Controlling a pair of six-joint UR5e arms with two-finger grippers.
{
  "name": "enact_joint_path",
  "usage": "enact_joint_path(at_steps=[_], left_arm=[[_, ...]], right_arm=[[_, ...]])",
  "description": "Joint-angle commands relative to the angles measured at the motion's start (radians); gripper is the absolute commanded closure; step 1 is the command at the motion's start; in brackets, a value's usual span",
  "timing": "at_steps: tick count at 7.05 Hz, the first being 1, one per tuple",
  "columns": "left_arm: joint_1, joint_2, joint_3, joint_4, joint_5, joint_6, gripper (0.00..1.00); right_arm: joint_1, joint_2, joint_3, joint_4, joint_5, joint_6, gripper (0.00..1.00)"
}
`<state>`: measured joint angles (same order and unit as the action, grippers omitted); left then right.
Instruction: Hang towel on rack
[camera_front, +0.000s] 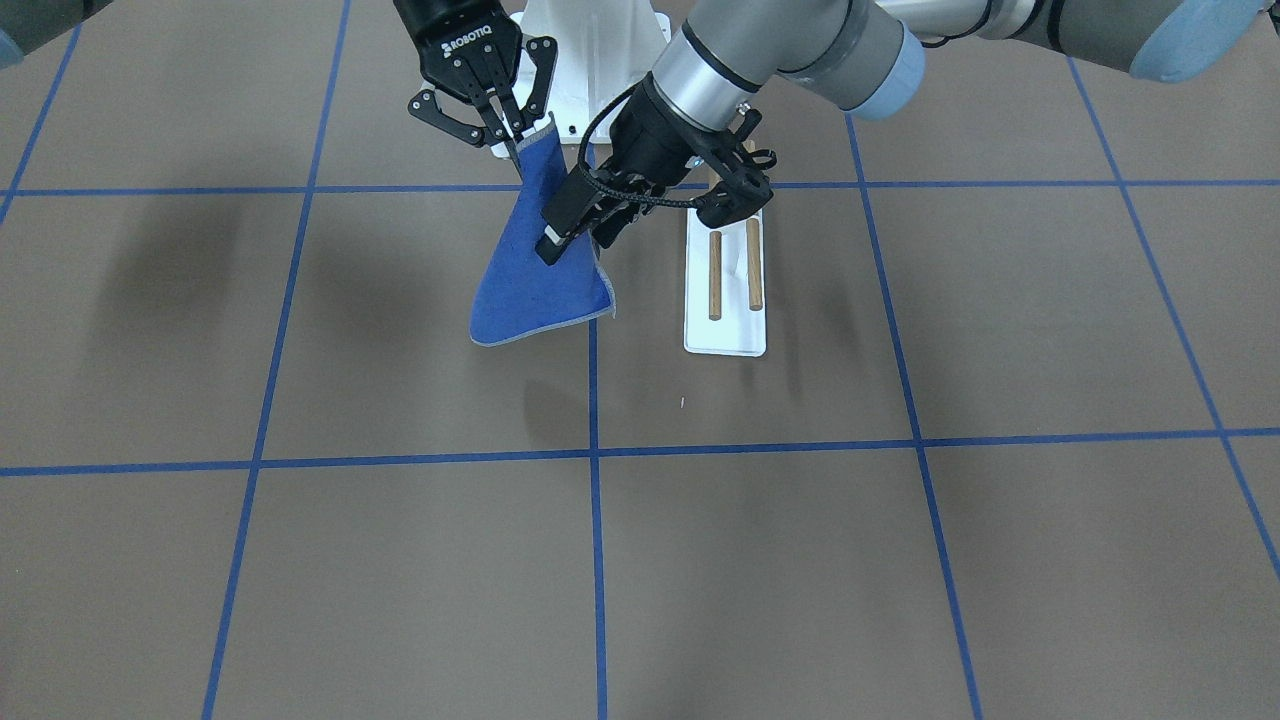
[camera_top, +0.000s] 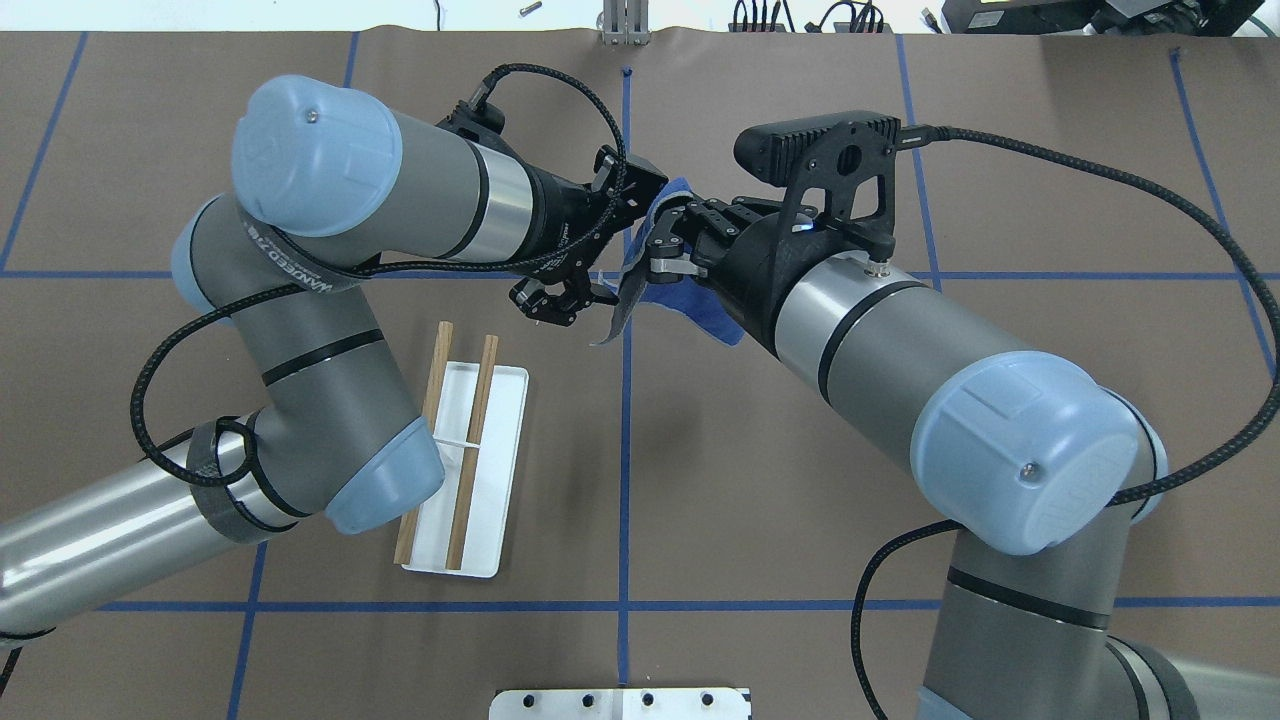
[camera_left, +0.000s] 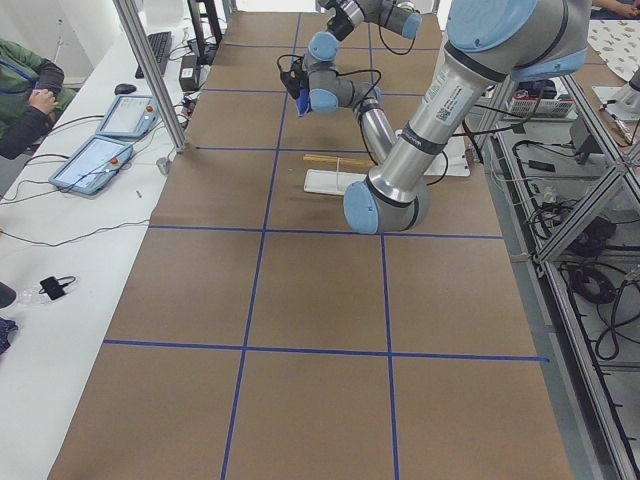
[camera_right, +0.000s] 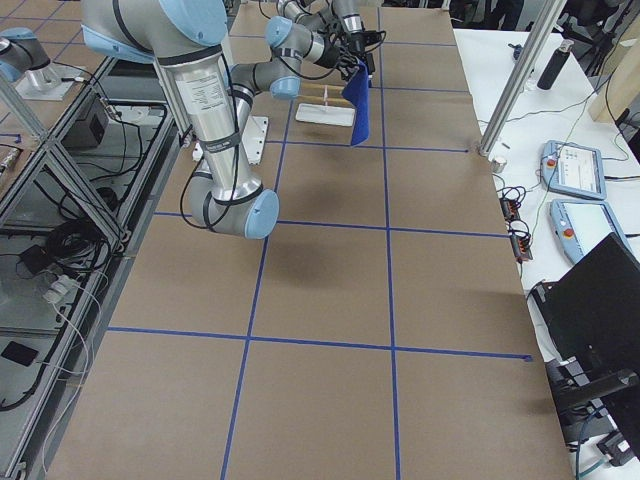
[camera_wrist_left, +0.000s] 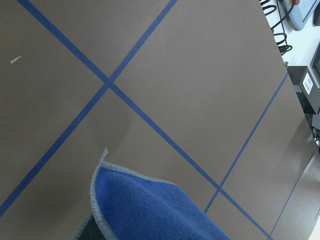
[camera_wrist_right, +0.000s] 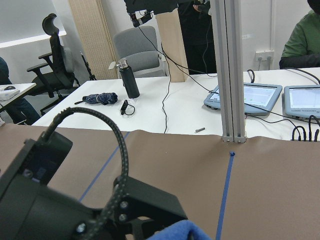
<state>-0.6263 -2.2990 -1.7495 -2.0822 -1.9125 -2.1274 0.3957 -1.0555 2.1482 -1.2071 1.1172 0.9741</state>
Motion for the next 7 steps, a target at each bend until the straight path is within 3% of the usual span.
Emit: enact_joint_path(at_steps=[1,2,5,6,7], left_arm=[[0.0,-0.008,-0.001,-0.021,0.003,-0.032,0.56],[0.0,-0.007,-0.001,-0.036,0.003,-0.031,0.96],[-0.003,-0.005,-0.002,-0.055,0.036,-0.019,1.0],[-0.006,-0.005,-0.002,-0.055,0.047,-0.005,1.0],[-0.009,-0.004,-0.002,-0.053,0.055,-0.003,1.0]], right_arm=[[0.0,0.003,0.001,0.0,-0.002,0.0,1.0],[0.0,0.003,0.002,0.0,-0.002,0.0,1.0],[0.0,0.0,0.007,0.001,0.0,0.0,1.0],[-0.012,-0.001,0.027,0.001,0.001,0.009,0.8],[-0.021,-0.004,0.029,0.0,0.007,0.062,0.25]])
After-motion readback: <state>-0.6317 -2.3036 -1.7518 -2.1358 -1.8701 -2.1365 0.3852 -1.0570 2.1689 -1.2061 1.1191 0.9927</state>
